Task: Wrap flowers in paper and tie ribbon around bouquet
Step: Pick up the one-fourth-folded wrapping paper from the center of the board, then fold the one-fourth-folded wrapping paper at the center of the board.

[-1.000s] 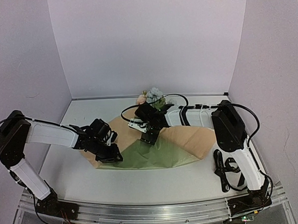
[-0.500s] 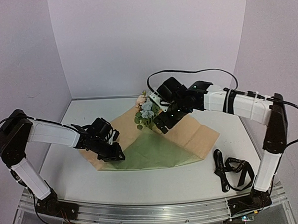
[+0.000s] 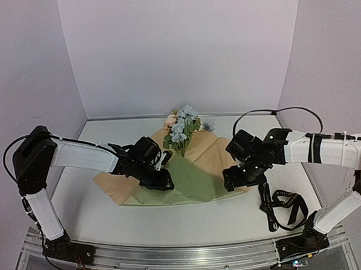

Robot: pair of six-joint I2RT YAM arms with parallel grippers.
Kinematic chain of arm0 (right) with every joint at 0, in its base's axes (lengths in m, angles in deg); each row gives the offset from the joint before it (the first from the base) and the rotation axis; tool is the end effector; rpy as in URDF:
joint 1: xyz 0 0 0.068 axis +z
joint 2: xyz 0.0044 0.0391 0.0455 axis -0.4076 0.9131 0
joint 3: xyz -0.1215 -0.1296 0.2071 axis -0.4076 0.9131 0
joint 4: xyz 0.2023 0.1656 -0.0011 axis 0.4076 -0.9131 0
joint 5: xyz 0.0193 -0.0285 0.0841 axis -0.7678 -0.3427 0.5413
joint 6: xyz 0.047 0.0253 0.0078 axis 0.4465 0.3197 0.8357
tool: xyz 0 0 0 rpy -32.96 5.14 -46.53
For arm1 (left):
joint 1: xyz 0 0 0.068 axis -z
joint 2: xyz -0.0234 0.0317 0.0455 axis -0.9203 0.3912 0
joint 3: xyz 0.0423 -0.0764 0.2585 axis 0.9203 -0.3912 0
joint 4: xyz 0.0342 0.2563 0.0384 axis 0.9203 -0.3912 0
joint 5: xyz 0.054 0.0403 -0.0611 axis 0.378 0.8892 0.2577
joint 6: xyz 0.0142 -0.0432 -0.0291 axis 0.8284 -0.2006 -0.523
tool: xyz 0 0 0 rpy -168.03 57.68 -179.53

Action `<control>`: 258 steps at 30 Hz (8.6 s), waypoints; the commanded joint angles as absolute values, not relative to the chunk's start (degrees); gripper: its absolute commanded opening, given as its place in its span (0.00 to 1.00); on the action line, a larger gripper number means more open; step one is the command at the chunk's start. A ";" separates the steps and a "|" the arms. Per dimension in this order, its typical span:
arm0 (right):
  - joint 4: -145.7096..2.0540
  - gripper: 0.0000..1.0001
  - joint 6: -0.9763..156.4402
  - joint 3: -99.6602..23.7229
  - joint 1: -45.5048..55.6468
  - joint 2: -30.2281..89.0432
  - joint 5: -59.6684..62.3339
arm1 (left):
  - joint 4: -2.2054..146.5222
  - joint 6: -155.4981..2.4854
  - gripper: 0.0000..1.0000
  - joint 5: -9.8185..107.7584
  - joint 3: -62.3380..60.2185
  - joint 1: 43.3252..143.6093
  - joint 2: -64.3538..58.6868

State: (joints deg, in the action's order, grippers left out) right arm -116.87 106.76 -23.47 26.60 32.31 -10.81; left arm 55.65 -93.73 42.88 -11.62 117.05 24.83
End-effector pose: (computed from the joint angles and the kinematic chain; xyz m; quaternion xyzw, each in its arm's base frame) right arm 0.1806 0.2158 0.2344 -0.1193 0.9744 0.0997 0.1623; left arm 0.2268 -0.2848 0.1636 0.2111 0.9254 -0.2772 0.1490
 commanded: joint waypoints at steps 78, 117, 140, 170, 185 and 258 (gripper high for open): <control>-66.59 0.04 134.23 10.27 25.89 20.52 -18.07 | 58.86 -71.22 0.28 38.85 9.12 125.26 43.59; -69.17 0.52 133.86 14.83 21.01 21.96 -13.33 | 60.33 -61.31 0.29 41.52 21.48 124.98 55.24; -67.28 0.42 133.94 8.86 15.92 28.47 -3.99 | 58.20 -58.90 0.29 40.37 21.38 122.57 54.74; -86.47 0.00 117.43 2.80 15.93 18.39 1.92 | 57.85 -61.82 0.29 39.06 21.85 123.94 54.72; -113.22 0.00 103.44 -6.96 24.12 15.94 -11.49 | 62.75 -69.80 0.35 39.30 18.46 125.28 48.53; -98.96 0.00 102.06 -27.16 31.34 44.16 7.20 | 62.84 -83.52 0.00 27.16 -10.72 116.02 31.06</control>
